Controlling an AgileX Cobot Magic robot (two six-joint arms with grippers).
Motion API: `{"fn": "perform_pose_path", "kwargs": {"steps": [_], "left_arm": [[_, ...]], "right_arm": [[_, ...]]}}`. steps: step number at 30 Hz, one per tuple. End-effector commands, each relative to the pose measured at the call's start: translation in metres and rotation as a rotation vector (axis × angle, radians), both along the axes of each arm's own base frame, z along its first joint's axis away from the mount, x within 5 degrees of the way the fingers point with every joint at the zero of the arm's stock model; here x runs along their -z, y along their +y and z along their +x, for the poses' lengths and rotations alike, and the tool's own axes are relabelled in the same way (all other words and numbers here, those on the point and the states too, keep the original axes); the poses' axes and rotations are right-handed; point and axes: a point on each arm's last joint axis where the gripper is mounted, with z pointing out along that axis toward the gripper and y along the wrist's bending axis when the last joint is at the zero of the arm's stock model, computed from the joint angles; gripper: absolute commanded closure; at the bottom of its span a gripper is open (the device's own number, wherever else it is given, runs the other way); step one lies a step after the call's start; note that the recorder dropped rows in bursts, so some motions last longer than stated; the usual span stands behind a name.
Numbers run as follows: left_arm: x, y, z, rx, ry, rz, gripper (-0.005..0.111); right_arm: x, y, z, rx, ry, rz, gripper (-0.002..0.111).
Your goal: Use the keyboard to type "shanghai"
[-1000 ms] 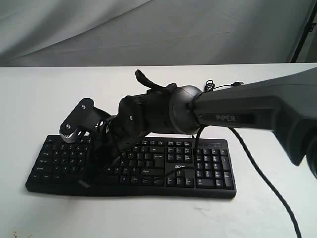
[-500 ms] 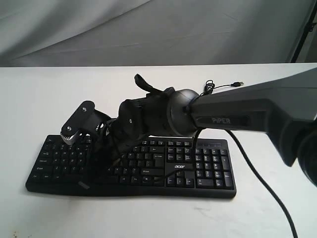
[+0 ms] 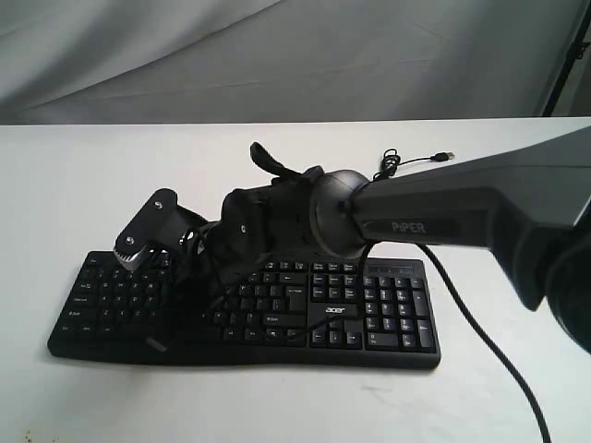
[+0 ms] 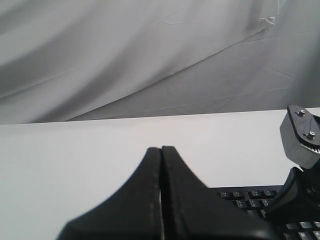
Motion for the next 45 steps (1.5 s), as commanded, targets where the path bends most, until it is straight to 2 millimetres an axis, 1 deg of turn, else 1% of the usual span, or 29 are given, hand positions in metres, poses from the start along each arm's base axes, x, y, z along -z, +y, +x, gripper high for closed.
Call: {"fn": "perform_pose_path", "kwargs": {"steps": [1, 14, 20, 26, 29, 31, 32, 33, 36, 37, 38, 39, 42, 45], "left_arm": [[0.000, 0.000, 0.000, 0.007, -0.006, -0.004, 0.107], [0.000, 0.000, 0.000, 0.007, -0.006, -0.004, 0.107], [0.000, 0.000, 0.000, 0.007, -0.006, -0.004, 0.107], [0.000, 0.000, 0.000, 0.007, -0.006, -0.004, 0.107], [0.000, 0.000, 0.000, 0.007, -0.006, -0.004, 0.107], [0.000, 0.000, 0.000, 0.007, -0.006, -0.004, 0.107], [0.000, 0.000, 0.000, 0.007, -0.006, -0.004, 0.107], [0.000, 0.000, 0.000, 0.007, -0.006, -0.004, 0.107], [0.000, 0.000, 0.000, 0.007, -0.006, -0.004, 0.107], [0.000, 0.000, 0.000, 0.007, -0.006, -0.004, 0.107], [0.000, 0.000, 0.000, 0.007, -0.006, -0.004, 0.107], [0.000, 0.000, 0.000, 0.007, -0.006, -0.004, 0.107], [0.000, 0.000, 0.000, 0.007, -0.006, -0.004, 0.107], [0.000, 0.000, 0.000, 0.007, -0.006, -0.004, 0.107]], "right_arm": [[-0.001, 0.000, 0.002, -0.002, -0.013, 0.007, 0.108], [-0.001, 0.000, 0.002, -0.002, -0.013, 0.007, 0.108], [0.009, 0.000, 0.001, 0.001, 0.003, -0.010, 0.108], [0.009, 0.000, 0.002, 0.002, 0.003, -0.009, 0.108], [0.001, 0.004, 0.003, -0.008, -0.002, 0.002, 0.108], [-0.011, 0.009, 0.006, -0.035, -0.024, 0.006, 0.108], [-0.027, 0.017, 0.010, -0.061, -0.053, 0.023, 0.108], [-0.035, 0.022, 0.010, -0.077, -0.070, 0.032, 0.108], [-0.044, 0.039, 0.010, -0.122, -0.094, 0.037, 0.108], [-0.044, 0.051, 0.014, -0.145, -0.092, 0.030, 0.108], [-0.042, 0.056, 0.015, -0.153, -0.086, 0.026, 0.108], [-0.035, 0.067, 0.015, -0.176, -0.064, 0.010, 0.108], [-0.026, 0.086, 0.021, -0.206, -0.025, 0.008, 0.108], [-0.022, 0.092, 0.022, -0.214, -0.007, 0.012, 0.108]]}}
